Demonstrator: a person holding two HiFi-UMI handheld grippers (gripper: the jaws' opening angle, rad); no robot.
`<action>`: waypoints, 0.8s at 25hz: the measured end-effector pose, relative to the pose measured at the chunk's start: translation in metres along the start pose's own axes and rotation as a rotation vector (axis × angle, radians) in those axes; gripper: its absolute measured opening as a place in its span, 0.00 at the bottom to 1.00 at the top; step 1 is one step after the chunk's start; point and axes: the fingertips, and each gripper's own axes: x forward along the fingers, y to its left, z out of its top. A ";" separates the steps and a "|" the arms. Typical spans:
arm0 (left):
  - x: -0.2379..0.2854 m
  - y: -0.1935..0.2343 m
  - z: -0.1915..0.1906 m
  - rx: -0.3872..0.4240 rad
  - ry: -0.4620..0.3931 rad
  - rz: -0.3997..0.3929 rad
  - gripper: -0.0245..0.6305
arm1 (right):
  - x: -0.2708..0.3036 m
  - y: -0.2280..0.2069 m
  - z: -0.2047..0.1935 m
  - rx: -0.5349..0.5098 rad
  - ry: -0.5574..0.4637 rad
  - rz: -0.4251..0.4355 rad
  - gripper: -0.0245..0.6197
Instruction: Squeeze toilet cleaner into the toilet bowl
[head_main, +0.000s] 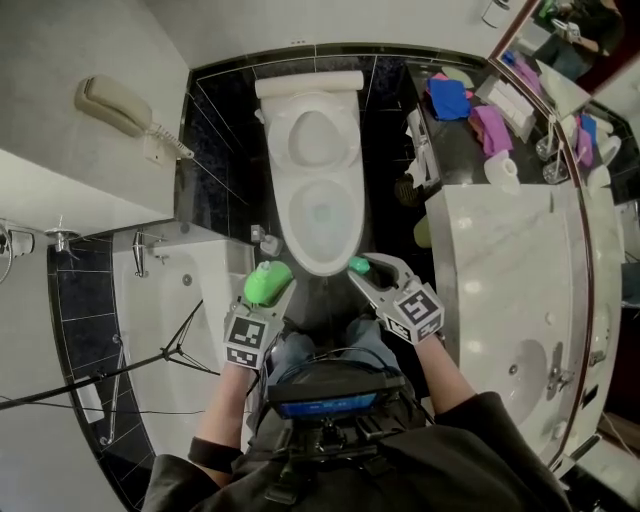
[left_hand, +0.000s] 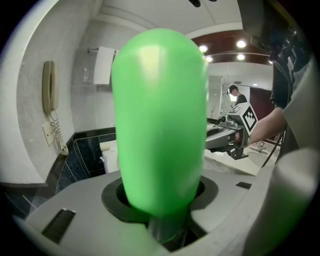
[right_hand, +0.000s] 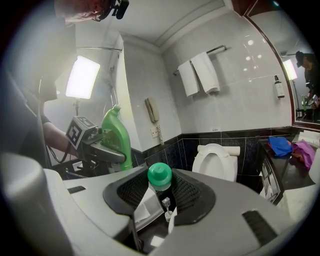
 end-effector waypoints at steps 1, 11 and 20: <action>-0.002 0.001 -0.001 0.001 0.001 0.002 0.33 | 0.001 0.001 0.000 -0.002 0.001 0.001 0.30; -0.009 -0.007 -0.007 -0.021 0.000 -0.029 0.33 | -0.003 0.002 -0.002 -0.011 0.002 -0.008 0.30; -0.004 -0.016 -0.003 0.002 0.006 -0.042 0.33 | -0.012 -0.006 -0.006 -0.010 0.011 -0.011 0.30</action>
